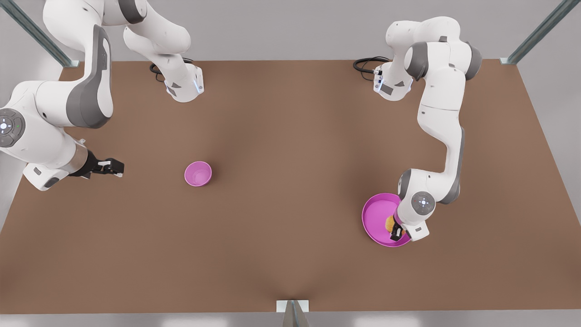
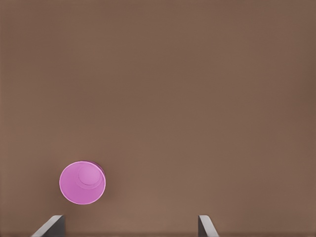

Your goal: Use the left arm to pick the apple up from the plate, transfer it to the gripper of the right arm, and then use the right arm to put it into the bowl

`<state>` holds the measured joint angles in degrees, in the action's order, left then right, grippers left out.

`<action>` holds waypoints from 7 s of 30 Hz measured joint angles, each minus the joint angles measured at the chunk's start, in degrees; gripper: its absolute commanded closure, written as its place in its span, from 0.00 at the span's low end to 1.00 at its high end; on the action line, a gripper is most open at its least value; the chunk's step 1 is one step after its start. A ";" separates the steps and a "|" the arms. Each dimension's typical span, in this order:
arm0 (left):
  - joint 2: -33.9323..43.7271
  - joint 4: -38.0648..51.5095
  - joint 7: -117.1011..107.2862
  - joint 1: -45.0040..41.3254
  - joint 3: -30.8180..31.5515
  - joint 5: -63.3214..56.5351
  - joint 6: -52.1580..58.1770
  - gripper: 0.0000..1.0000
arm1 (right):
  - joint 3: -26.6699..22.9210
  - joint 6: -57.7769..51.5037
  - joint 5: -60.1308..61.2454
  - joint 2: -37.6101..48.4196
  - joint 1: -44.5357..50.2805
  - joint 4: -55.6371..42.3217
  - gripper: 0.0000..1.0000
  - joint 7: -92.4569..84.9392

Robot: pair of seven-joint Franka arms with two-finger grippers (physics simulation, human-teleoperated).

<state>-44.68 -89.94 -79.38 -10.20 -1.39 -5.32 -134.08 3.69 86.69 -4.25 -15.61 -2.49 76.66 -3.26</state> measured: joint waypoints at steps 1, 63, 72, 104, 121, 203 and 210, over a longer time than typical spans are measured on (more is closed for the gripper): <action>-0.05 0.00 0.02 0.01 -0.09 0.00 -0.13 0.00 | 0.00 0.00 0.02 -0.01 0.02 0.00 0.00 0.00; -5.12 25.60 22.18 -0.88 30.69 26.70 -0.59 0.12 | 0.58 1.28 44.43 -22.10 0.50 -0.73 0.00 -9.96; -15.07 34.33 36.85 -4.50 37.98 33.57 -8.33 0.12 | 9.51 1.22 69.52 -31.76 -2.47 -0.77 0.00 -12.28; -16.95 34.63 50.93 -7.08 41.18 36.50 -22.44 0.10 | 21.30 13.97 79.36 -41.76 -5.16 -13.83 0.00 -60.91; -17.83 35.65 50.17 -7.14 41.62 37.66 -22.91 0.11 | 26.00 17.29 79.91 -44.74 -3.96 -15.73 0.00 -87.37; -18.13 35.78 49.99 -7.28 41.46 37.43 -24.91 0.08 | 28.94 26.76 80.06 -44.26 1.61 -12.56 0.19 -103.15; -18.18 35.70 50.28 -7.28 41.45 37.56 -24.90 0.00 | 28.94 27.09 80.04 -44.18 1.61 -12.62 0.19 -102.94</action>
<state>-62.86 -54.24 -29.10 -17.48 40.05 32.24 -158.97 32.63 113.78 75.79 -59.79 -0.88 64.04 -106.20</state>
